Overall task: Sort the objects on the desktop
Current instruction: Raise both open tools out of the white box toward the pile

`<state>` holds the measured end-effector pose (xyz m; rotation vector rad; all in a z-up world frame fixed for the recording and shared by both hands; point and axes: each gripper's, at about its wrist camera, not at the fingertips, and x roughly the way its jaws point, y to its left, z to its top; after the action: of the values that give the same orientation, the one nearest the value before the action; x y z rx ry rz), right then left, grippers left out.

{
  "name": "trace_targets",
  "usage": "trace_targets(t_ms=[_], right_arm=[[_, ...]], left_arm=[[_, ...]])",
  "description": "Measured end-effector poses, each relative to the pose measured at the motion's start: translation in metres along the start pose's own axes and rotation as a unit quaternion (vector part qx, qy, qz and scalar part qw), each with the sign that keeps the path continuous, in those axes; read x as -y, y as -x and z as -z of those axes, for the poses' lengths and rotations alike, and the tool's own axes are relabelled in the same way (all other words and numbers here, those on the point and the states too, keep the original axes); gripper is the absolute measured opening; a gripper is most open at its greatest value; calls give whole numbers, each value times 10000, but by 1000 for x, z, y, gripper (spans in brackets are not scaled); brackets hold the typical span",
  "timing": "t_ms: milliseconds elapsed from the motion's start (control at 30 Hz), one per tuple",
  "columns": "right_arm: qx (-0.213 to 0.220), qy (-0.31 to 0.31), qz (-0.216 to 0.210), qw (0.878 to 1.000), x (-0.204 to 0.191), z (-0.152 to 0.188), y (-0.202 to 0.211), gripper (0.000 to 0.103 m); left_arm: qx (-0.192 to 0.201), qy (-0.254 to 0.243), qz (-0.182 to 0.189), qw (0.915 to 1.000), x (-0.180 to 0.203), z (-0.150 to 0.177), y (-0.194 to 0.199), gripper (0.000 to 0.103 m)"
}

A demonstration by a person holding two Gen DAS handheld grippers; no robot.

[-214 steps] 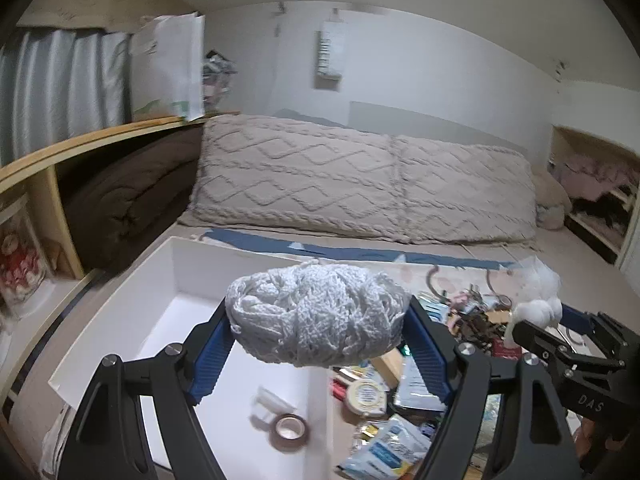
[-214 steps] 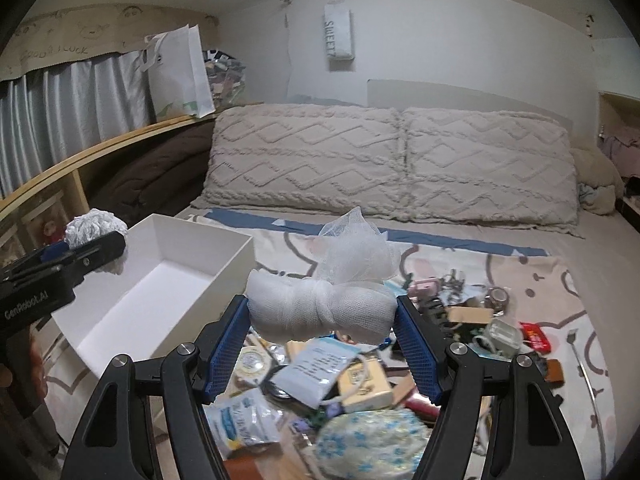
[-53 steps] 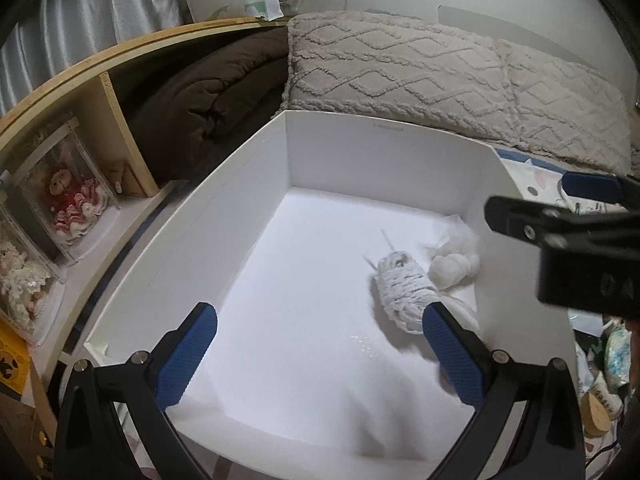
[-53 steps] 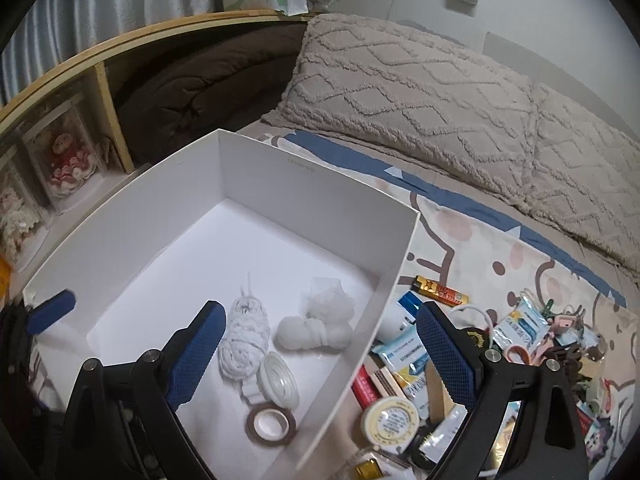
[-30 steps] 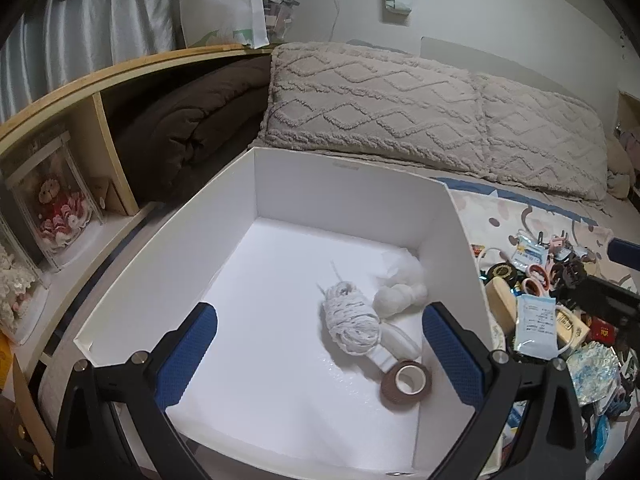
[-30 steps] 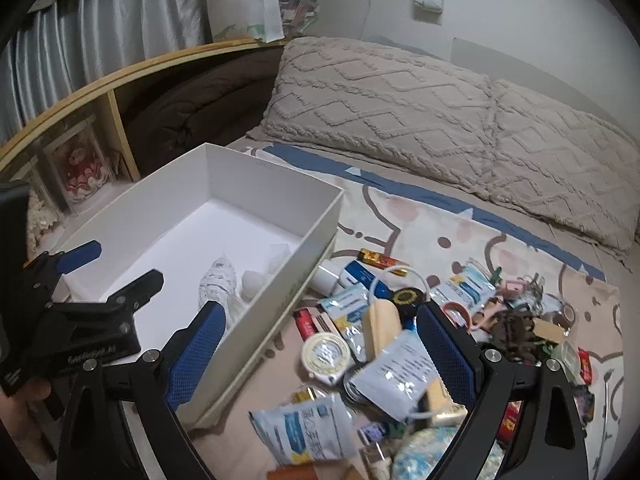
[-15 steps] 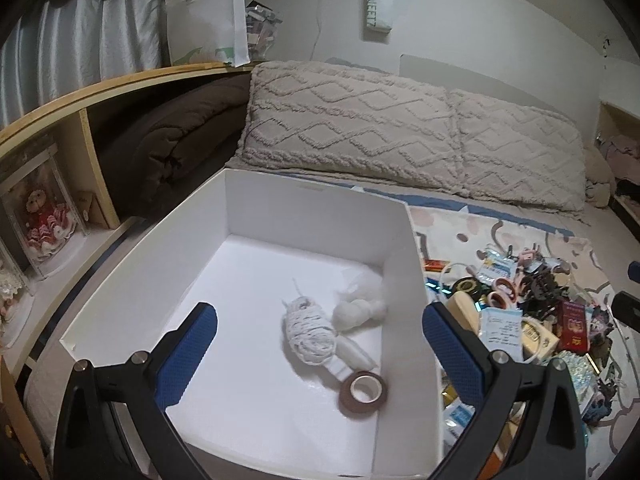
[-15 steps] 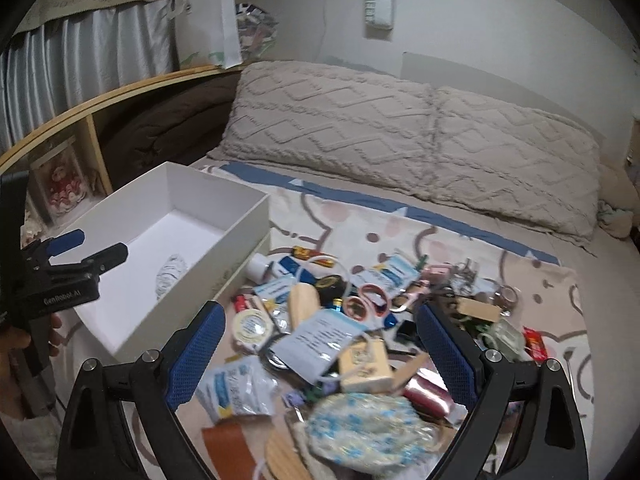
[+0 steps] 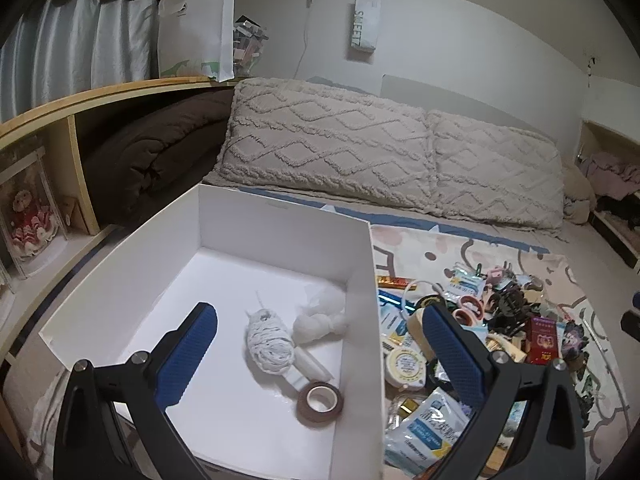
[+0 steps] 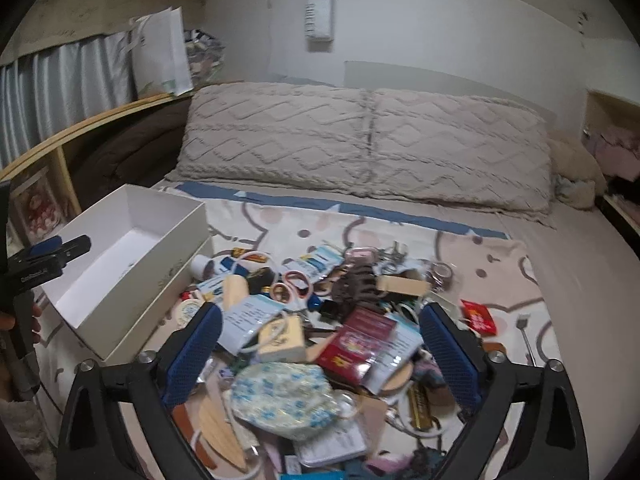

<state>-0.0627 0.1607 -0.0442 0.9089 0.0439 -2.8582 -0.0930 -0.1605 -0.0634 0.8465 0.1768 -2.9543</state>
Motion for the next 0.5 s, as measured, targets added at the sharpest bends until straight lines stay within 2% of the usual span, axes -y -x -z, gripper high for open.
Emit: trace_targets(t_ms=[200,500], right_arm=[[196,-109,216,9995,24,11,11,103],[408,-270,343,9982,50,30,22,103]], left_arm=[[131,60,-7,9999,6,1,3,103],[302,-106,83,9995,19,11,9,103]])
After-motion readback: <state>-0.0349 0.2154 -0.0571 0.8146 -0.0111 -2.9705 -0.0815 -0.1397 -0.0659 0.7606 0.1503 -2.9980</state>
